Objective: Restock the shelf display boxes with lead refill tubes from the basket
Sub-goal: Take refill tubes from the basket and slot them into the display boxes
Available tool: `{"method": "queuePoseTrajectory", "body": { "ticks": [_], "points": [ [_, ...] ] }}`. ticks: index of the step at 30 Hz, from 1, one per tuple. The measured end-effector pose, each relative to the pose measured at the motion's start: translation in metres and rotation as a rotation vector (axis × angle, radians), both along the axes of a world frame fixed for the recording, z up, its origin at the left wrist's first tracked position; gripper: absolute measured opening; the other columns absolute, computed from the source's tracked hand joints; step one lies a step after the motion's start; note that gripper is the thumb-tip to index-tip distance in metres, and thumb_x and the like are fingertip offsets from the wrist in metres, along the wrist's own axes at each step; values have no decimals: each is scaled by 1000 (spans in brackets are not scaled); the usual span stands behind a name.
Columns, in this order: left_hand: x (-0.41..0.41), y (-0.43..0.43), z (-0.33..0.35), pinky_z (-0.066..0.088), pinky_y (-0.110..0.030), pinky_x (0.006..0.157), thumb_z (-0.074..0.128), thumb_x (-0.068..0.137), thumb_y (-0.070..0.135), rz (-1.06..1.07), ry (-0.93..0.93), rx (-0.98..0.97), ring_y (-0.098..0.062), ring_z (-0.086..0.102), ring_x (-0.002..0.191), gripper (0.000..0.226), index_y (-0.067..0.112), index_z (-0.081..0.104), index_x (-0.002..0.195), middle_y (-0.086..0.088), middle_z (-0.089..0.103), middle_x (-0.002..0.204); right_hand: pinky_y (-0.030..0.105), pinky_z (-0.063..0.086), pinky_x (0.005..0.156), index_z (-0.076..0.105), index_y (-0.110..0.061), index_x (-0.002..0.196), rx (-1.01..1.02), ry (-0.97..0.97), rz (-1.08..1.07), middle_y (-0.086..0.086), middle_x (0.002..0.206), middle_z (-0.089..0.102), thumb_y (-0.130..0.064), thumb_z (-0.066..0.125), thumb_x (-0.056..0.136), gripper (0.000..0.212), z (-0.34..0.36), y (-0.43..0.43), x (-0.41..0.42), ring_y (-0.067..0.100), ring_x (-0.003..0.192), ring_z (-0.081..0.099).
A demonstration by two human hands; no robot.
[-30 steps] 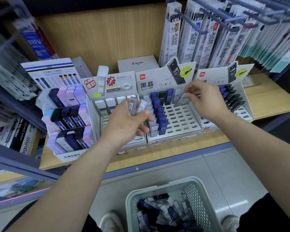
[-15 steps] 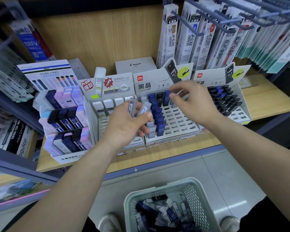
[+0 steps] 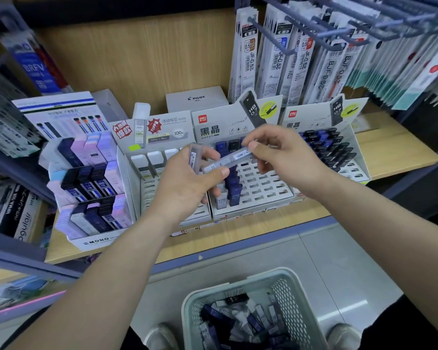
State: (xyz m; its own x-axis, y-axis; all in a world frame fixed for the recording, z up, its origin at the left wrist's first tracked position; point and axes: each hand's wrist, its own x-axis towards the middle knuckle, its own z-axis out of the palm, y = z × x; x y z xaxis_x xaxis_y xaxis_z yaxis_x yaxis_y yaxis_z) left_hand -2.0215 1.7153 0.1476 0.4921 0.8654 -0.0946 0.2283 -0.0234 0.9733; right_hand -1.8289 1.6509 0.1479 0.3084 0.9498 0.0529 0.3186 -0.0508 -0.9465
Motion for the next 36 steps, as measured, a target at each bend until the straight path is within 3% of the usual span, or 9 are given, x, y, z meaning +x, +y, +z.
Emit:
{"method": "queuePoseTrajectory", "body": {
  "ticks": [6,10,14,19,23,25,29,32,36],
  "points": [
    [5,0,-3,35,-19,41,80,83,18,32,38,68,-13,50,42,20,21,65,96,6,61,57,34,53,66,68,-15,95,-176,-57,25,0,72,58,-24,56,101,16,-5,-7,4,14,58,58],
    [8,0,-1,37,-19,41,74,89,25,58,-1,63,-12,47,43,12,17,69,95,-1,76,75,35,56,70,69,-12,95,-163,-74,86,6,75,65,-31,56,101,24,-1,-15,6,14,66,64],
    [11,-3,-2,36,-17,41,74,89,26,45,12,76,-14,48,43,14,14,67,93,-2,75,72,35,55,76,75,-18,96,-121,-233,165,-1,84,72,-24,70,92,8,0,-19,5,18,75,66],
    [16,-5,-6,35,-15,40,72,91,19,-10,13,80,-14,49,42,19,4,66,102,-5,73,69,37,56,68,54,-26,133,-105,-167,252,1,91,71,-15,72,91,47,3,-21,-5,19,67,63],
    [15,-11,-2,35,-15,38,71,91,21,-47,26,74,-3,49,38,25,8,61,110,-8,71,73,23,50,56,44,-33,143,-50,-153,257,2,93,62,-5,69,92,63,5,-20,0,20,59,58],
    [12,-9,-3,36,-12,40,71,91,27,-37,72,104,2,52,40,25,15,60,111,-6,66,77,24,53,54,47,-33,138,-38,-178,147,2,94,59,-5,69,91,59,4,-16,14,17,56,62],
    [5,-4,-9,38,-6,50,70,91,35,-55,187,192,9,54,54,18,24,62,102,9,59,79,52,58,69,52,-29,109,-30,-303,-144,3,94,64,-14,71,91,30,-9,-8,45,30,70,69],
    [1,0,-15,38,-21,52,60,97,30,-74,224,129,2,48,44,2,28,60,97,10,61,70,49,57,78,53,-26,101,-10,-312,-244,4,88,66,-18,68,93,19,-19,-2,55,25,78,69],
    [-4,5,-16,37,-31,58,47,96,10,-91,179,13,-14,44,52,19,25,58,96,6,61,71,50,57,81,53,-28,95,-27,-345,-213,4,90,66,-17,67,93,17,-29,6,54,23,83,68]
  ]
}}
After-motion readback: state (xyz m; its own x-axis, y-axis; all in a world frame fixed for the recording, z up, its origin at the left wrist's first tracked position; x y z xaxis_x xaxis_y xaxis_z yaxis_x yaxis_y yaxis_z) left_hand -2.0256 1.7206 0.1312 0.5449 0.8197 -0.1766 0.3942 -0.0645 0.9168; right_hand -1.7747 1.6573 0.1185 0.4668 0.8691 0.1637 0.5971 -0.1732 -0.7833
